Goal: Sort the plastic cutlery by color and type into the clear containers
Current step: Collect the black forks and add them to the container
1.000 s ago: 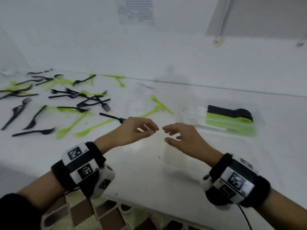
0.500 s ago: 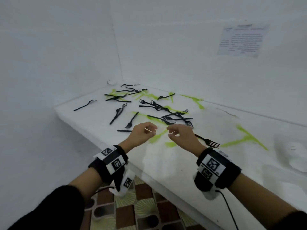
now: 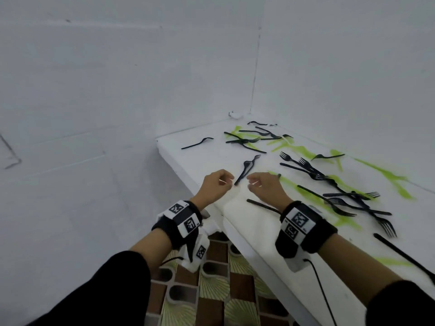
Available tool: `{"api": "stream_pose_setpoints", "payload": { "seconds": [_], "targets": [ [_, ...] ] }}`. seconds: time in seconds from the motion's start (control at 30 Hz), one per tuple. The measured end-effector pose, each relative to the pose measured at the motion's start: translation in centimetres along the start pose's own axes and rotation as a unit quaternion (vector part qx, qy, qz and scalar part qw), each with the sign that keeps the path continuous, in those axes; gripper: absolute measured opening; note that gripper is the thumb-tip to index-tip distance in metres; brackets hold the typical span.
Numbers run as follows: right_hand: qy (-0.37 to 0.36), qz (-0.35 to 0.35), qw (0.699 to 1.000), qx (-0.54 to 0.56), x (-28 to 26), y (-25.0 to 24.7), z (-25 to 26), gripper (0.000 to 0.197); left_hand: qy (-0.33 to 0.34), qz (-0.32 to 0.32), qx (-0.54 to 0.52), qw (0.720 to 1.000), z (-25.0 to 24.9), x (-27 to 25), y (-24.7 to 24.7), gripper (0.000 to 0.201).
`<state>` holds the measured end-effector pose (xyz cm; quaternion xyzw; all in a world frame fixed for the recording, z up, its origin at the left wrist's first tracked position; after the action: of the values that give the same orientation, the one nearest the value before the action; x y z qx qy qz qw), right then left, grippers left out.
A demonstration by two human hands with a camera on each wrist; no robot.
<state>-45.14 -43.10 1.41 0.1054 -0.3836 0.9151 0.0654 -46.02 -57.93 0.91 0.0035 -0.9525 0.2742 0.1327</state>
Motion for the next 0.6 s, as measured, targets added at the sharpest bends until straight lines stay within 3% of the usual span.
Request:
{"api": "stream_pose_setpoints", "payload": {
  "seconds": [0.4, 0.6],
  "targets": [
    [-0.009, -0.03, 1.0, 0.004, 16.3, 5.7, 2.6, 0.026, 0.017, 0.003, -0.022, 1.0, 5.1, 16.3, -4.9, 0.02],
    [0.015, -0.055, 0.998, -0.018, 22.1, 6.4, 2.0, 0.027, 0.029, 0.036, -0.03, 0.998, 6.2, 23.6, -3.9, 0.021]
  ]
}}
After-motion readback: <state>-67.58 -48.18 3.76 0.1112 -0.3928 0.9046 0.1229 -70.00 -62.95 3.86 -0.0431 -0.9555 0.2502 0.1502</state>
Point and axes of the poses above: each hand's wrist, its own x-axis towards the middle knuckle, its own y-axis out of the palm, z = x × y, the point moved 9 cm from there along x, towards the middle knuckle, and after that the axes turned 8 degrees about -z, right-handed, at the moved point
